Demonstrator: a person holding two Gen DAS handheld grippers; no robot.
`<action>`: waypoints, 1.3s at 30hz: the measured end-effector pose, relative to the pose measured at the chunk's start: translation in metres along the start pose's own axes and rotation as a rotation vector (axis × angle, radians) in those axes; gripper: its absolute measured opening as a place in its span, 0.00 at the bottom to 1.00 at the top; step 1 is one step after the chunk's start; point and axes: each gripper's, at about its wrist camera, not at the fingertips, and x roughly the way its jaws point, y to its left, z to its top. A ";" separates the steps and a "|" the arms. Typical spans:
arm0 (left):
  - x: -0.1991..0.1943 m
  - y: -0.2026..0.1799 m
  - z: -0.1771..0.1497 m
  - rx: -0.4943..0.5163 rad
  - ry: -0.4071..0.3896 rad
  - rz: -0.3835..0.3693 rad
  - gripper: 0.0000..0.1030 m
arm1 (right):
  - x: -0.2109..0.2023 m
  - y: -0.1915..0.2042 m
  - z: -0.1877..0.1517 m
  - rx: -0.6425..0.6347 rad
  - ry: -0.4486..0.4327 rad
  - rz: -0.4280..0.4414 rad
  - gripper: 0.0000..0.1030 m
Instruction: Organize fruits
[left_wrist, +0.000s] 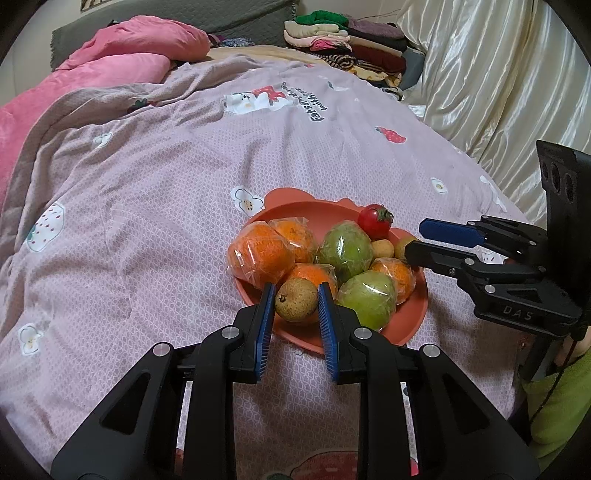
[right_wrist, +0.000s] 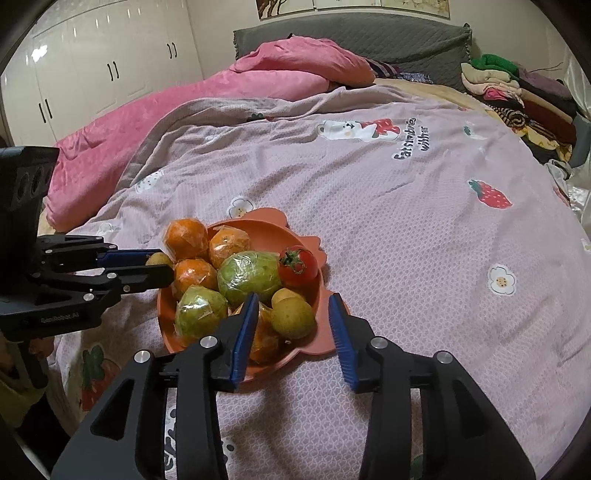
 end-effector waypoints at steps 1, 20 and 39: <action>0.000 0.000 0.000 0.000 -0.001 0.001 0.16 | -0.001 0.000 0.000 0.001 -0.002 0.000 0.42; -0.005 0.001 0.001 0.004 -0.016 -0.003 0.16 | -0.011 0.001 -0.003 0.029 -0.033 -0.006 0.65; -0.020 0.001 0.003 0.000 -0.067 0.001 0.40 | -0.019 0.001 -0.004 0.031 -0.049 -0.043 0.78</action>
